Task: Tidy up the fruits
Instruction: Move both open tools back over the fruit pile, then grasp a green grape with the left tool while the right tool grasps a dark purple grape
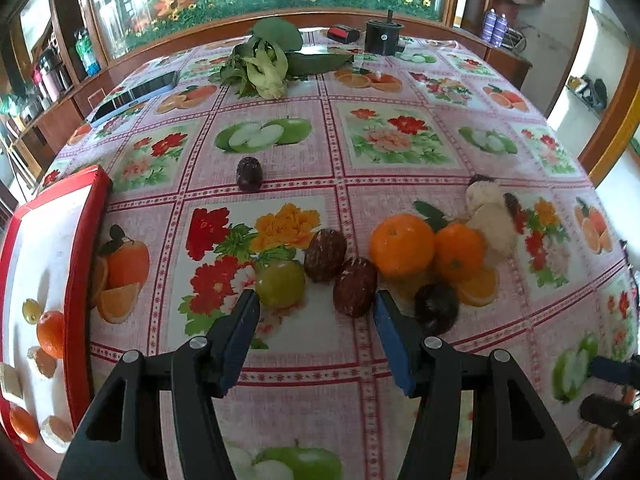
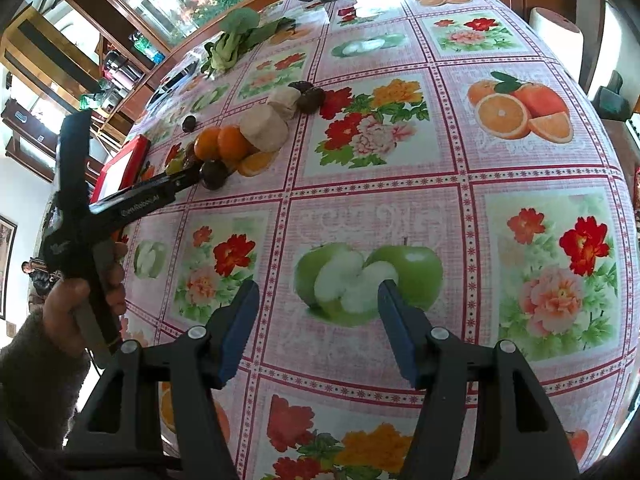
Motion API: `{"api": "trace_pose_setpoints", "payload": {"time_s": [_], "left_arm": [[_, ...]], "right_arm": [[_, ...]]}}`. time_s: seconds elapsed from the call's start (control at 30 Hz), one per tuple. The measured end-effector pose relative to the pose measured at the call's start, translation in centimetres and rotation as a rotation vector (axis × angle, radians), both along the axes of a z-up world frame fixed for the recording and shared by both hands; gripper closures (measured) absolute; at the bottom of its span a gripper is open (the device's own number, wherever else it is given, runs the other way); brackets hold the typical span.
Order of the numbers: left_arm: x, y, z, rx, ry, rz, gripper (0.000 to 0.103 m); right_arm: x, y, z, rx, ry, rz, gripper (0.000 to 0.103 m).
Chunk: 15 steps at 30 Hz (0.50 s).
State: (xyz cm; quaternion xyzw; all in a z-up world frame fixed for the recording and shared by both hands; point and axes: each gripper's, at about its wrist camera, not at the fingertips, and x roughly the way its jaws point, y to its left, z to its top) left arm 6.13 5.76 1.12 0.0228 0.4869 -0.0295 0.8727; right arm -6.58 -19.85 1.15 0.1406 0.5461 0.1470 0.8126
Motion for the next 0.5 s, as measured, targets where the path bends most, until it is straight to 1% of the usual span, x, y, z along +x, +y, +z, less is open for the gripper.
{"api": "trace_pose_setpoints", "payload": {"time_s": [0.03,0.13,0.2,0.33,0.37,0.4,0.43,0.5], "left_arm": [[0.1,0.4,-0.1,-0.015,-0.011,0.003,0.044],[0.6,0.7,0.0,-0.044,0.0,0.011,0.045],[0.9,0.7,0.0,-0.058,0.003,0.01,0.041],[1.1,0.4,-0.1,-0.043,-0.003,0.008,0.041],[0.9,0.3,-0.1,-0.026,-0.006,0.01,0.046],[0.9,0.4,-0.1,-0.025,-0.009,0.014,0.052],[0.7,0.7,0.0,-0.028,-0.012,0.021,0.055],[0.4,1.6,0.1,-0.075,-0.011,0.02,0.058]], "right_arm": [[0.0,0.1,0.0,0.001,0.002,0.001,0.04],[0.1,0.3,-0.1,0.005,0.003,0.002,0.04],[0.1,0.5,-0.1,0.007,0.005,0.004,0.04],[0.0,0.6,0.0,0.009,0.003,0.002,0.04],[0.1,0.6,0.1,0.01,0.0,0.002,0.04],[0.1,0.7,0.2,0.01,-0.003,0.002,0.04],[0.2,0.8,0.4,0.01,-0.006,0.003,0.04],[0.5,1.2,0.7,0.005,-0.018,0.009,0.04]]}}
